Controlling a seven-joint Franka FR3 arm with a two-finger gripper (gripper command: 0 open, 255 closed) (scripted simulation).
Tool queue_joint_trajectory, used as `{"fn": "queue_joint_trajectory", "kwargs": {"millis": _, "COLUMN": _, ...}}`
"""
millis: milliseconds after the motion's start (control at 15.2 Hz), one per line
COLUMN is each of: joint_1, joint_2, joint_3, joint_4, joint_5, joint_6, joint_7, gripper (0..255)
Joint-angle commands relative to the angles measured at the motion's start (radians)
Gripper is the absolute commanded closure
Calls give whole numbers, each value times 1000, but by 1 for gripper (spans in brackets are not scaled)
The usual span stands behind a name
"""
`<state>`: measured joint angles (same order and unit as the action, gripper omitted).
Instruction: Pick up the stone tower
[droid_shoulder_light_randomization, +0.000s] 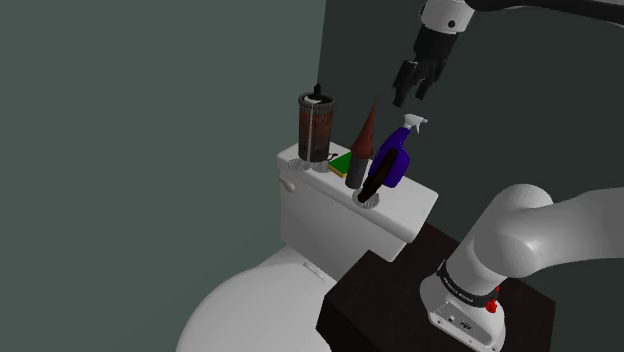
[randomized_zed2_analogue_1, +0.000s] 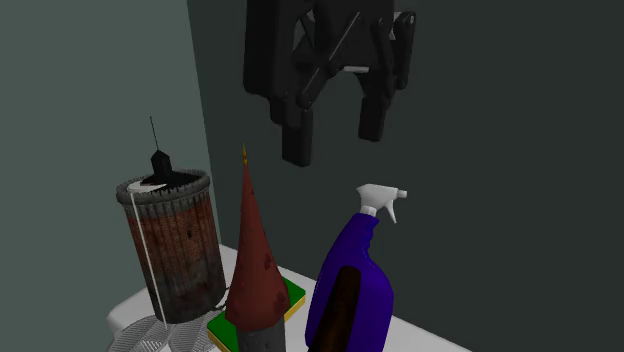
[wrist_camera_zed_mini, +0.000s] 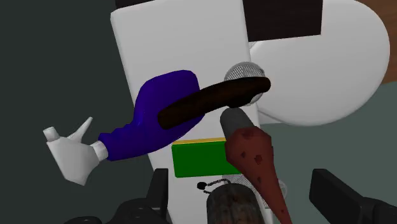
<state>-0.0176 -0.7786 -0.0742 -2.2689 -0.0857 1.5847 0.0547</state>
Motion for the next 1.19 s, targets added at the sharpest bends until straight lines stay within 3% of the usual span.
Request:
{"fn": "queue_joint_trajectory", "kwargs": {"millis": 0, "joint_1": 0, "joint_2": 0, "joint_3": 0, "joint_4": 0, "joint_5": 0, "joint_6": 0, "joint_7": 0, "gripper": 0}}
{"fn": "queue_joint_trajectory", "kwargs": {"millis": 330, "joint_1": -39, "joint_2": 498, "joint_3": 75, "joint_4": 330, "joint_5": 63, "joint_6": -309, "joint_7": 254, "gripper": 0}}
{"fn": "queue_joint_trajectory", "kwargs": {"millis": 726, "joint_1": -67, "joint_2": 1008, "joint_3": 61, "joint_4": 631, "joint_5": 209, "joint_6": -641, "joint_7": 549, "gripper": 0}}
{"fn": "queue_joint_trajectory", "kwargs": {"millis": 1122, "joint_1": -65, "joint_2": 1021, "joint_3": 61, "joint_4": 568, "joint_5": 204, "joint_6": -565, "joint_7": 539, "gripper": 0}}
